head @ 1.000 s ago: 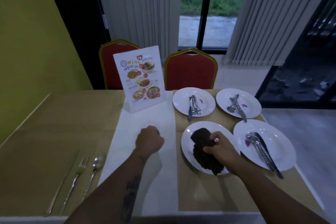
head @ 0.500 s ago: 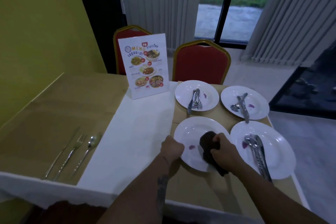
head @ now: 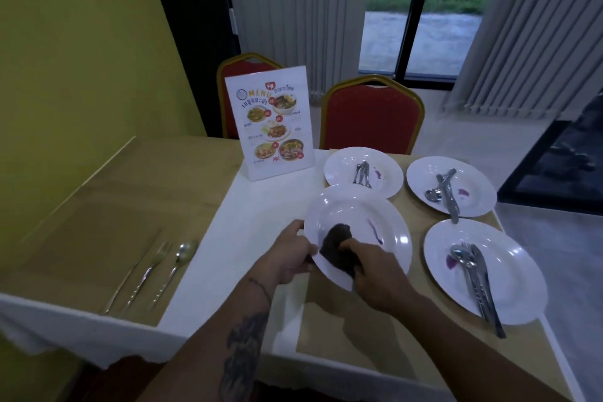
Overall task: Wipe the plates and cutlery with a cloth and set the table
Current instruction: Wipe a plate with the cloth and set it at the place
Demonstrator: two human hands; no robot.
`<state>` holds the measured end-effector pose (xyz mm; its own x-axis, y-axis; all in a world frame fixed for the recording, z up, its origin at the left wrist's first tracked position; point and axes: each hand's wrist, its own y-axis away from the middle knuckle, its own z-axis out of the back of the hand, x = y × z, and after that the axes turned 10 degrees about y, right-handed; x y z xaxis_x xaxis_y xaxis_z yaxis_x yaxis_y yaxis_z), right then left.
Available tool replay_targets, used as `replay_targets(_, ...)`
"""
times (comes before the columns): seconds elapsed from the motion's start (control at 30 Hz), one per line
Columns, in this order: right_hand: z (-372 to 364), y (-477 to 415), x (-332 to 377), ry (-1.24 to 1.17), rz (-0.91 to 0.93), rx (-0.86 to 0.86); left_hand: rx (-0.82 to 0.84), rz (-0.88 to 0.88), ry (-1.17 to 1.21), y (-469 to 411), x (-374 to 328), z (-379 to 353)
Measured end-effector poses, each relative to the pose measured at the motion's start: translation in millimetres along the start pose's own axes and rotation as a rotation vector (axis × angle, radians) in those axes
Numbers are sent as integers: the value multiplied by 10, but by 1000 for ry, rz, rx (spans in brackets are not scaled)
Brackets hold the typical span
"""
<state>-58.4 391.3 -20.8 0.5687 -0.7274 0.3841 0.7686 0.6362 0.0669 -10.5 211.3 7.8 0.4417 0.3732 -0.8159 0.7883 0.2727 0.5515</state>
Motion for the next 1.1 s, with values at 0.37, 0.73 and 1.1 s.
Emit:
replay_targets(0.37, 25, -366, 854, 159, -236, -211, 255, -42, 10, 361, -219, 682)
replay_targets(0.73, -371, -287, 1405, 35, -156, -225, 191, -131, 63, 506, -429, 1576)
replay_targets(1.1, -298, -255, 2019, -113, 119, -262, 216, -215, 16, 560, -706, 1780)
